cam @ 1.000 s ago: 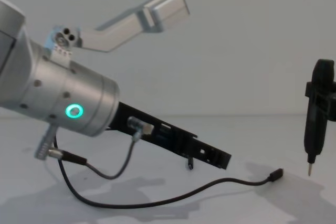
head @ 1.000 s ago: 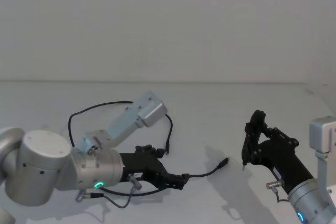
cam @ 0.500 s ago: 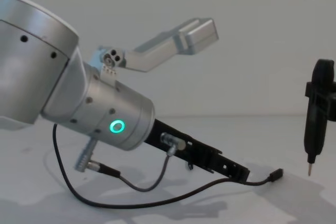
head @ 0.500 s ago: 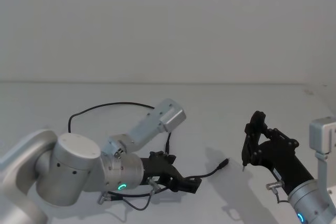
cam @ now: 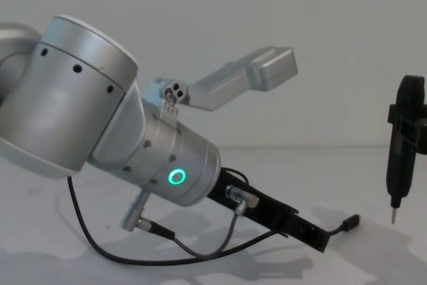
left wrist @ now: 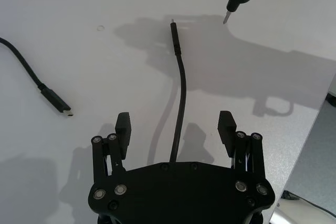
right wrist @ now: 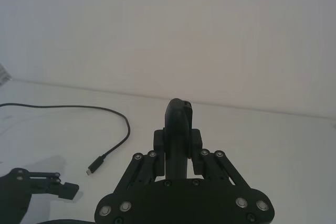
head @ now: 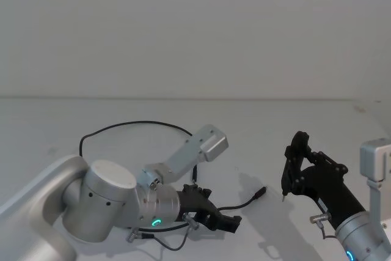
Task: Pick up the data cable with the one hand.
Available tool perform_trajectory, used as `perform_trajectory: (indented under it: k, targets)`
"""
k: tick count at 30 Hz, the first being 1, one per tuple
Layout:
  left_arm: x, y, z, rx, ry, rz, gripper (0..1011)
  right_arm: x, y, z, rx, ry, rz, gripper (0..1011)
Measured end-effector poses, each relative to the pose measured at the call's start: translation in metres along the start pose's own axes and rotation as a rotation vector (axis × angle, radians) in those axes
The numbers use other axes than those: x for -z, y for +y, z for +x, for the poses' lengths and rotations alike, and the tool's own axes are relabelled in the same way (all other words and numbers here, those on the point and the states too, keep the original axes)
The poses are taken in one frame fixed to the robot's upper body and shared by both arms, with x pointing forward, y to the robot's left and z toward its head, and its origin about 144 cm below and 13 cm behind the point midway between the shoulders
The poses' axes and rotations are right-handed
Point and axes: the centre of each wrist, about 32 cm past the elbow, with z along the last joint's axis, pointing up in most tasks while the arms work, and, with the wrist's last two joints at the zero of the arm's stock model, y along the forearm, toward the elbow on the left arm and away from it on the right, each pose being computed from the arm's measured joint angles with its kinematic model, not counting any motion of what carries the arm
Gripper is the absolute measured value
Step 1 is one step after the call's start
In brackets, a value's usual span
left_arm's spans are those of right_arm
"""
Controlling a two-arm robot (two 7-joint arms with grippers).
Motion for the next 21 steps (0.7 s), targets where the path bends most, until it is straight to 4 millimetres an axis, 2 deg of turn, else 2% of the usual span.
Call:
perform_trajectory:
  k: [6,11,21]
  targets:
    - [-0.001,-0.006,-0.001,0.002,0.002,0.011,1001,0.0,0.0,0.0,0.0,0.0,0.0,279]
    - [-0.002,-0.009,-0.002,0.004,0.003,0.017,929,0.0,0.0,0.0,0.0,0.0,0.0,279]
    - [-0.003,-0.013,-0.003,0.007,0.004,0.024,657,0.0,0.0,0.0,0.0,0.0,0.0,279]
